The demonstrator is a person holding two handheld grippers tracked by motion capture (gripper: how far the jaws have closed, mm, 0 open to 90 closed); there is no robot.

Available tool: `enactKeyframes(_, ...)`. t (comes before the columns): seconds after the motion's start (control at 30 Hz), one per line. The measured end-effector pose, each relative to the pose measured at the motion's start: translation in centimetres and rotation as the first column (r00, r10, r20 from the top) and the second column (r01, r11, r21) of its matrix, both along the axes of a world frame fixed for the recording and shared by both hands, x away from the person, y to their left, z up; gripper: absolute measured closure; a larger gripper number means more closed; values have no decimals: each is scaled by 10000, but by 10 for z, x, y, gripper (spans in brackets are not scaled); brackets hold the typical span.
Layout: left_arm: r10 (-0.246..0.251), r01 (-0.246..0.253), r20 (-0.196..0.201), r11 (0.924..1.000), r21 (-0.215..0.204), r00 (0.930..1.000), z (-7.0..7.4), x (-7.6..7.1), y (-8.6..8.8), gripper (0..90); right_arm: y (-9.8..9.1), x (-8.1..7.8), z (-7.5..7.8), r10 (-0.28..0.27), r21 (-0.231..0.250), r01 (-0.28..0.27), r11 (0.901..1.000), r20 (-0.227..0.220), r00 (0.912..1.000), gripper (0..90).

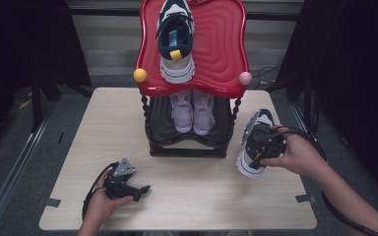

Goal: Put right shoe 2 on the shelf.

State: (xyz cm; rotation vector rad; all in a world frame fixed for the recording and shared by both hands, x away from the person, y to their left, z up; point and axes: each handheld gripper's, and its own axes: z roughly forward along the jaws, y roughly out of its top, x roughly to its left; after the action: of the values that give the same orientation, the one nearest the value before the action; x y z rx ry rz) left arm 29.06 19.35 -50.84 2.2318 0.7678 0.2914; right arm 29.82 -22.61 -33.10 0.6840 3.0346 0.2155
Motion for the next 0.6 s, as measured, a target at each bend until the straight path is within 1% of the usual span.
enactKeyframes(0.13, -25, 25, -38, 10000, 20, 10000, 0, 0, 0, 94, -2, 1, 11, 54, -95, -54, 9999, 54, 10000, 751)
enactKeyframes(0.23, -26, 27, -35, 10000, 22, 10000, 0, 0, 0, 94, -3, 2, 19, 161, -69, -161, 9998, 59, 9999, 751)
enactKeyframes(0.3, -24, 24, -36, 10000, 20, 10000, 0, 0, 0, 94, -3, 1, 24, 83, -27, -83, 10000, 39, 10000, 751)
enactKeyframes(0.33, -24, 24, -38, 10000, 20, 10000, 0, 0, 0, 94, -3, 2, 26, 181, 29, -182, 9998, 73, 9998, 751)
enactKeyframes(0.43, -27, 27, -37, 10000, 22, 10000, 0, 0, 0, 94, -3, 2, 35, 160, 165, -160, 9997, 24, 9999, 751)
enactKeyframes(0.47, -26, 26, -34, 10000, 23, 10000, 0, 0, 0, 94, -3, 2, 37, 241, 159, -242, 9996, 55, 9997, 751)
enactKeyframes(0.6, -25, 25, -36, 10000, 19, 10000, 0, 0, 0, 94, -2, 3, 50, 288, 176, -289, 9994, 90, 9995, 751)
